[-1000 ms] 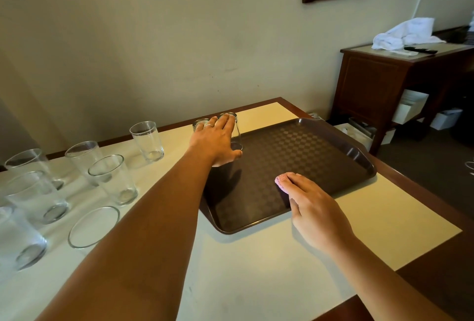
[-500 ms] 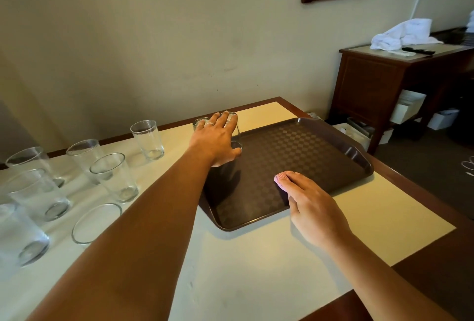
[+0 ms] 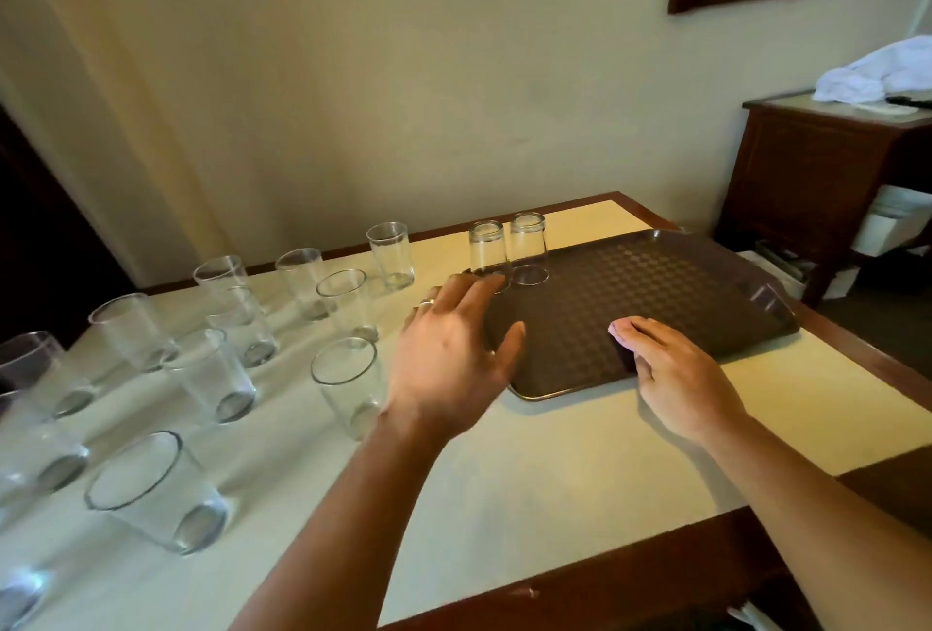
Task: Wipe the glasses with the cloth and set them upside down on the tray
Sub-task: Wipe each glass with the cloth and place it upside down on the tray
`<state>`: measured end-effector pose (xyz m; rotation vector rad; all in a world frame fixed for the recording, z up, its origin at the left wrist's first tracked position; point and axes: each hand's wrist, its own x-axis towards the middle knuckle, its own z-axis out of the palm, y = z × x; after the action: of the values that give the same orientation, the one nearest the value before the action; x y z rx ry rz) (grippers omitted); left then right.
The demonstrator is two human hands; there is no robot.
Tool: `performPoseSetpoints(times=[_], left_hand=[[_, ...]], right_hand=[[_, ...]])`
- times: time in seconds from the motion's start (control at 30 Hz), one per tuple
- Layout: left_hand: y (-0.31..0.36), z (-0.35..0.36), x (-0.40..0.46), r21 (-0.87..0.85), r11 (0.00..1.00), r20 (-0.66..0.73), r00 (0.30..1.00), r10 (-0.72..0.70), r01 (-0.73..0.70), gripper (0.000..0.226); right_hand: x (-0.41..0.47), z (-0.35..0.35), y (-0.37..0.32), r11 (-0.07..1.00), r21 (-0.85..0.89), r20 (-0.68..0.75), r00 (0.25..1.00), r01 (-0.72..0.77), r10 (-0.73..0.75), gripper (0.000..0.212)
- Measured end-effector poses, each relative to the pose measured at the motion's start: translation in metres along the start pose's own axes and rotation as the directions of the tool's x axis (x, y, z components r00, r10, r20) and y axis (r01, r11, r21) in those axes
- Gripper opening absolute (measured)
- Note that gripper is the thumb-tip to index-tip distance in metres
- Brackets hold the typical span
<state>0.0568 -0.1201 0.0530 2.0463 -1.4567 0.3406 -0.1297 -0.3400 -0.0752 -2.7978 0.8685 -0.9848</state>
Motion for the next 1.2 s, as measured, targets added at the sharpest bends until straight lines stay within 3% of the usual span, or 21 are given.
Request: performPoseSetpoints(times=[0.17,0.3,0.4,0.53,0.63,0.9,0.97,1.07,1.13,1.2], left_hand=[[-0.028,-0.021,-0.085,-0.091,0.985,-0.282,0.945,-0.165,0.145,0.053],[-0.05,-0.014,-0.117,-0.214,0.911,-0.354,0.841,-0.41,0.354,0.063],[-0.062,-0.007,-0.124,-0.321,0.831,-0.32,0.774,-0.547,0.455,0.075],[-0.081,0.001,-0.116,-0.383,0.729,-0.086,0.764,-0.639,0.567,0.09],[-0.097,0.004,-0.108,-0.4,0.709,0.008,0.776,-0.631,0.581,0.086],[-0.114,-0.003,-0.095,-0.466,0.64,0.058,0.743,-0.667,0.611,0.073],[-0.112,-0.01,-0.1,-0.624,0.535,0.056,0.716,-0.696,0.569,0.072],[-0.105,-0.029,-0.11,-0.87,0.205,0.175,0.669,-0.722,0.449,0.059],[-0.099,-0.043,-0.117,-0.906,-0.007,0.309,0.648,-0.696,0.424,0.048],[-0.096,-0.056,-0.126,-0.891,-0.094,0.395,0.659,-0.64,0.444,0.042]], right_hand=[[0.001,0.0,-0.021,0.999,0.044,0.05,0.999,-0.02,0.018,0.049],[-0.008,0.001,-0.073,0.99,0.109,0.055,0.994,0.091,-0.097,0.05],[-0.016,0.008,-0.114,0.977,0.131,0.078,0.98,0.17,-0.181,0.048],[-0.025,0.016,-0.152,0.977,0.133,0.113,0.977,0.168,-0.183,0.053],[-0.032,0.012,-0.166,0.984,0.127,0.156,0.977,0.128,-0.147,0.061],[-0.054,0.006,-0.183,0.974,0.176,0.224,0.957,0.145,-0.183,0.069],[-0.054,0.007,-0.19,0.962,0.232,0.27,0.941,0.143,-0.205,0.064],[-0.049,0.01,-0.203,0.949,0.301,0.28,0.942,0.098,-0.186,0.058],[-0.051,0.01,-0.21,0.946,0.32,0.264,0.954,0.053,-0.143,0.056],[-0.055,0.01,-0.214,0.952,0.304,0.261,0.957,0.042,-0.126,0.055]])
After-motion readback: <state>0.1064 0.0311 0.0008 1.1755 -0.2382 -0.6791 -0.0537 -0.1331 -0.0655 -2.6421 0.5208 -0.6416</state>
